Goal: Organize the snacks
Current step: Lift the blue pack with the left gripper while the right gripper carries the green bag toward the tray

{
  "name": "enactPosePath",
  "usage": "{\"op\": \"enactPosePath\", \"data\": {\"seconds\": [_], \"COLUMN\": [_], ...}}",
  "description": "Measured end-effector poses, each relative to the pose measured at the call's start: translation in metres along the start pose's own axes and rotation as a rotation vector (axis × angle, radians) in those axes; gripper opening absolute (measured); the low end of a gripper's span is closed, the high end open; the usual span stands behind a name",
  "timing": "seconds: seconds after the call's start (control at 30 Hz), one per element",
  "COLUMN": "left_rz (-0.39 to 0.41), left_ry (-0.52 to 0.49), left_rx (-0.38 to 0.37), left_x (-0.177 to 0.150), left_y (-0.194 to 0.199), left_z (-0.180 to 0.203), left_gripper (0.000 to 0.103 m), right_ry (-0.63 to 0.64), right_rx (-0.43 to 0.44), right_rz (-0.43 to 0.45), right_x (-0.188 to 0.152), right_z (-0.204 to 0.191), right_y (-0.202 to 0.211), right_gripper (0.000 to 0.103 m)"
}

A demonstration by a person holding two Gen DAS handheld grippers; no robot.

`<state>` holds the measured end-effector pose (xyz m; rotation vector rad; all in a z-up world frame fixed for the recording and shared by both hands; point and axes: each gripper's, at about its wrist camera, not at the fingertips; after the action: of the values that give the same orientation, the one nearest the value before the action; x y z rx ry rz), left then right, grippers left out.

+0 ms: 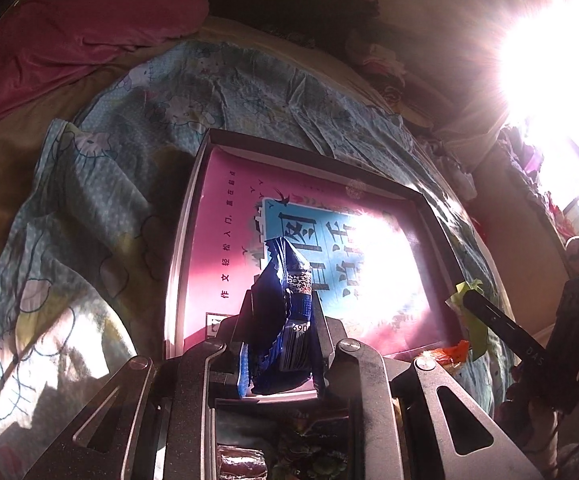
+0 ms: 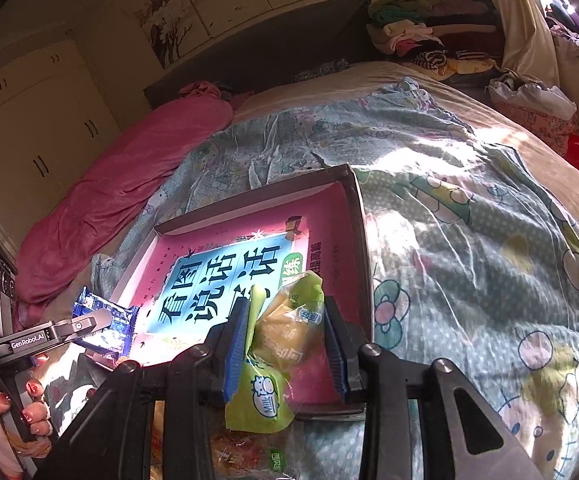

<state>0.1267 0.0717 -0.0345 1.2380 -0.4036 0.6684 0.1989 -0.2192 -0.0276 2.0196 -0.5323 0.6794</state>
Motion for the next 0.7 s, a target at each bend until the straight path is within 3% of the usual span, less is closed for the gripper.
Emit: {"op": "enactPosePath", "data": {"seconds": [0.7], "left_rz": [-0.041], "left_ry": [-0.054], "left_rx": [0.043], "left_x": [-0.007], "left_y": [-0.004], "left_z": [0.007], "left_gripper": [0.024], "right_ry": [0.128], "right_rx": [-0.102], "right_rz": [-0.016], "right_x": [-0.014], "right_z": [-0.010], "right_y": [-0.006], "right_gripper": [0.039]}}
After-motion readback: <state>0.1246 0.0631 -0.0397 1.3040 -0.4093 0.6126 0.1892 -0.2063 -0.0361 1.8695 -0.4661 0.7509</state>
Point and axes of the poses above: each gripper's, at about its wrist camera, not at the fingertips, and y roughly against the way its jaws point, z to its right, x to its top, and after that the axes turned 9 degrees about -y, right-handed
